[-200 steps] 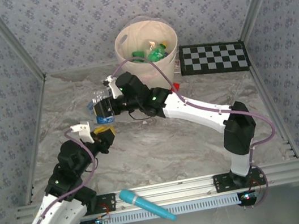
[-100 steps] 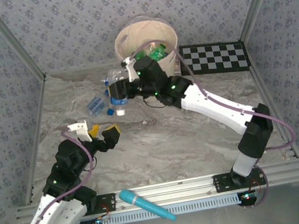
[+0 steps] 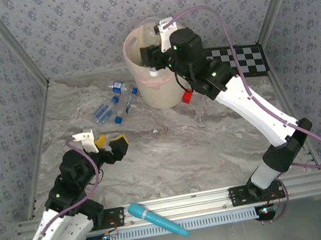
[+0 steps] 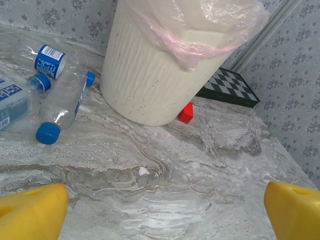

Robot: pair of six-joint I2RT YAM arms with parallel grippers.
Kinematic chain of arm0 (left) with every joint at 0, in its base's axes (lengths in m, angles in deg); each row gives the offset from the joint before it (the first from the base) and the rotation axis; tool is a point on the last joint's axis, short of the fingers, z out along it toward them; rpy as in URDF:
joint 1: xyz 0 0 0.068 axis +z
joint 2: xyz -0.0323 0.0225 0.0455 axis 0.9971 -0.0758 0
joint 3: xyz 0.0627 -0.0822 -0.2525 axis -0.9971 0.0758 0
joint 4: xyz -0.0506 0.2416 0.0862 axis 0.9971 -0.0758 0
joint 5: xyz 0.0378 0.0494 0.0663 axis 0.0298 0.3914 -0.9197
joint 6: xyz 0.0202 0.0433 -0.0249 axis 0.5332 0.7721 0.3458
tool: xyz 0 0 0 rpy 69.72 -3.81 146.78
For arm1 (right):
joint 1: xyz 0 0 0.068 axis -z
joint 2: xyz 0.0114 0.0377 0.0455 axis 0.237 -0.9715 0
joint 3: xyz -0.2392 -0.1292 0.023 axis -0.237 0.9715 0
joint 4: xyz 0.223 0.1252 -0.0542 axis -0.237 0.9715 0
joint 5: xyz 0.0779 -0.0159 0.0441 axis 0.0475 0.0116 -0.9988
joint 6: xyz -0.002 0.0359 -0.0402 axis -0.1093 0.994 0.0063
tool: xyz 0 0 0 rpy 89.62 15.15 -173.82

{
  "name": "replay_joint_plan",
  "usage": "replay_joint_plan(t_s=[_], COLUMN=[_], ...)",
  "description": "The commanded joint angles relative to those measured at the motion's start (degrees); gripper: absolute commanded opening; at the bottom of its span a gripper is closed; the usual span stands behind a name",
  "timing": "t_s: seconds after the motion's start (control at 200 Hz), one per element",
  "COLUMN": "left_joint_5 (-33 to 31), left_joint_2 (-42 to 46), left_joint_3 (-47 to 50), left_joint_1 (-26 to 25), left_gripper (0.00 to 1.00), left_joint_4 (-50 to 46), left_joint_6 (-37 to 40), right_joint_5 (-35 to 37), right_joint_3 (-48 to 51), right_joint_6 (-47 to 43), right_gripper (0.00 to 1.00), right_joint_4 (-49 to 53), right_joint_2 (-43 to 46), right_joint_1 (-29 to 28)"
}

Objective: Put the plastic bottles in the bin

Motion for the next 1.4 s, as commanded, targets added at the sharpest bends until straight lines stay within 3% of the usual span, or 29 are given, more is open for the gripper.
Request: replay_joint_plan(t_s=[0.0, 0.51, 1.005, 1.089, 1.149, 1.274, 1.394], left_joint_5=[-0.6, -1.0, -1.2, -1.7, -2.0, -2.7, -3.0], left_joint_2=[1.4, 2.0, 4.0, 3.9, 3.3, 2.6, 2.6], left_joint_3=[-2.8, -4.6, -3.8, -3.5, -4.0, -4.1, -4.0], left_joint_1=[-0.3, -0.2, -0.3, -0.3, -0.3, -0.2, -0.3], left_gripper=[1.0, 1.0, 1.0, 1.0, 1.0, 1.0, 1.0], left_joint_4=[-1.4, -5.7, -6.7, -6.2, -7.0, -8.0, -8.2], left_joint_6=[-0.5, -2.2, -3.3, -3.5, -3.4, -3.4, -3.7], right_joint_5=[7.0, 23.3, 27.7, 28.0, 29.4, 29.2, 30.0], right_joint_3=[-4.4, -27.9, -37.6, -37.6, -37.5, -37.0, -37.0], right_joint_6=[-9.7, -25.2, -27.9, -28.2, -28.2, -28.3, -29.0], right_gripper=[0.6, 0.6, 0.63, 0.7, 0.9, 1.0, 1.0], right_joint_4=[-1.3, 2.6, 9.1, 9.4, 9.5, 9.5, 9.2], right_joint_2=[-2.3, -24.9, -35.6, -36.0, -36.0, -35.5, -35.3], right_joint_1=[1.1, 5.1, 8.3, 8.3, 8.3, 7.5, 5.9])
